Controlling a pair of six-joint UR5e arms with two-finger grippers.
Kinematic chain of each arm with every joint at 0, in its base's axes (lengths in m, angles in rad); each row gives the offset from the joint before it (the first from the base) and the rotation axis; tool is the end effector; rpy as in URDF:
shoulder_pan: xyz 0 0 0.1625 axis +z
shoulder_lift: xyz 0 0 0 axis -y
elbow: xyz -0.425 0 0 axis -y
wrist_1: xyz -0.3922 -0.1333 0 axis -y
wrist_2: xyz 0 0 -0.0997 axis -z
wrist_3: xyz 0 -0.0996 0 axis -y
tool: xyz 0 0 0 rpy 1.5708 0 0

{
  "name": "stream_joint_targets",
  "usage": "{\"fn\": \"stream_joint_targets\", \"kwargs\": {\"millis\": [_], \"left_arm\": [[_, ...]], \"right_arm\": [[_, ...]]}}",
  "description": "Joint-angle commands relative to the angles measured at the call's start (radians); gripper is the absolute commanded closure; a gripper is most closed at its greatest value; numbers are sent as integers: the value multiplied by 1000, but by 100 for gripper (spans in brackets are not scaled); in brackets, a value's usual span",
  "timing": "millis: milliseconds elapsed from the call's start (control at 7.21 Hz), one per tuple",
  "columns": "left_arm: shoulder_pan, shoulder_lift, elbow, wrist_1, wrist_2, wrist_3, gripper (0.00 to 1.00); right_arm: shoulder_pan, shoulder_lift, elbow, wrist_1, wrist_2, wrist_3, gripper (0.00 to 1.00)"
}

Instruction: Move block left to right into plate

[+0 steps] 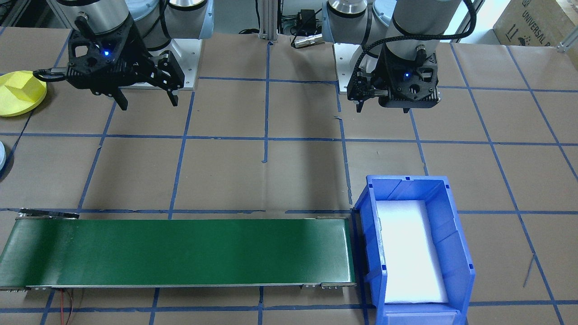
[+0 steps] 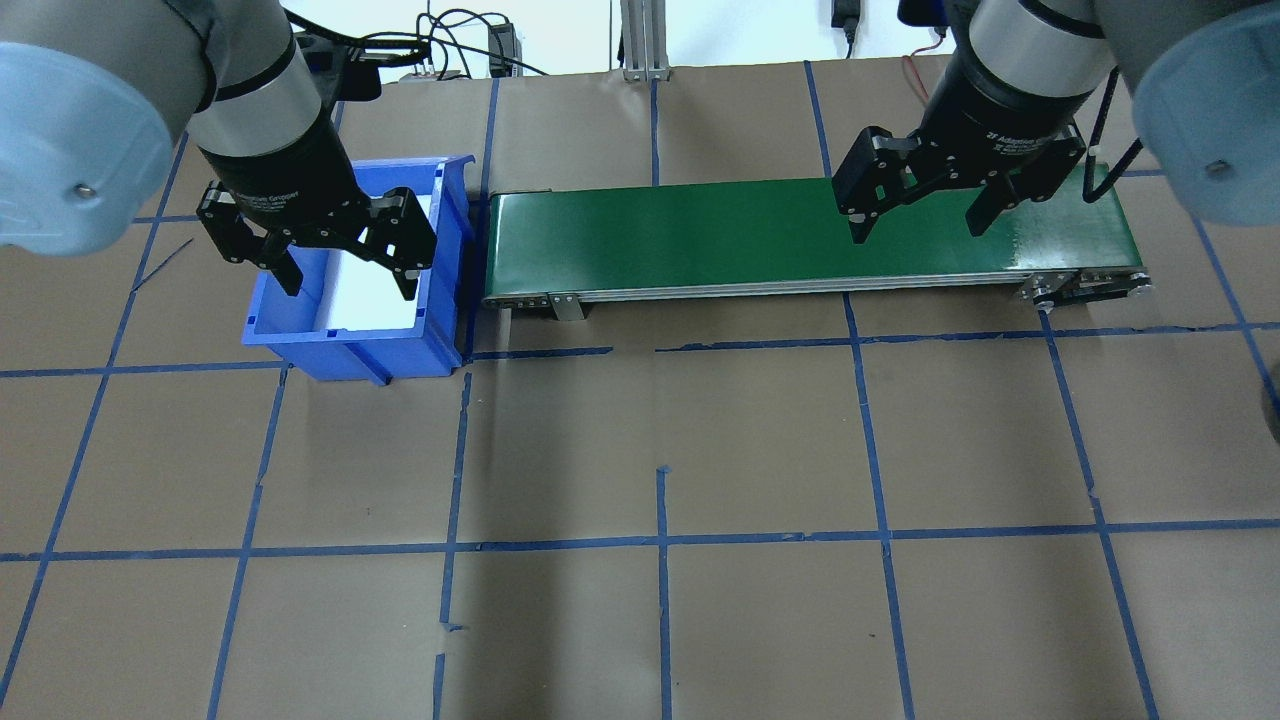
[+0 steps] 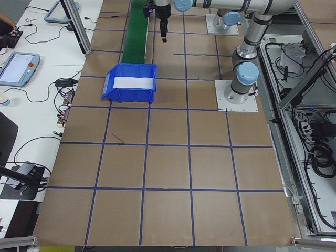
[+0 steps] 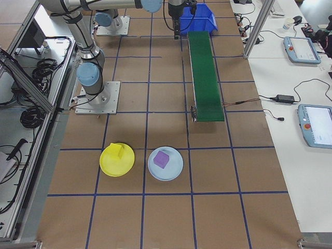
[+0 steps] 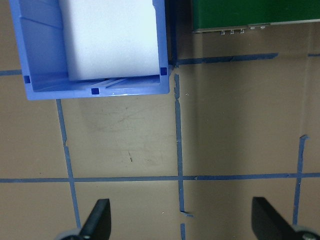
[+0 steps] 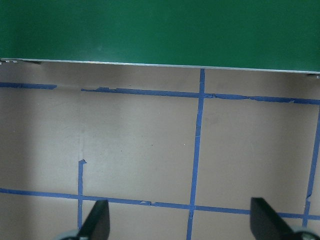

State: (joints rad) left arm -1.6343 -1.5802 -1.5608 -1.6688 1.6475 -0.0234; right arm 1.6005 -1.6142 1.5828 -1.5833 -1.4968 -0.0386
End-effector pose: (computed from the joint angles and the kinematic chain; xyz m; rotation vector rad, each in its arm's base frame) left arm -0.1562 -0.4768 0.4792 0.0670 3.0567 0.1438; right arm 0.1548 -0.4731 0.5046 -0.1072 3.0652 -0.0678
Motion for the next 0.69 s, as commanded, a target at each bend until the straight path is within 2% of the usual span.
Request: {"fn": "stream_joint_targets", "kwargs": {"millis": [0, 555], "left_arm": [[1, 0, 1, 1, -2, 0, 0], [-4, 3, -2, -9, -2, -1, 0]], "right_arm": [[-5, 0, 0, -1, -3, -6, 0], [2, -1, 2, -1, 4, -6, 0]]}}
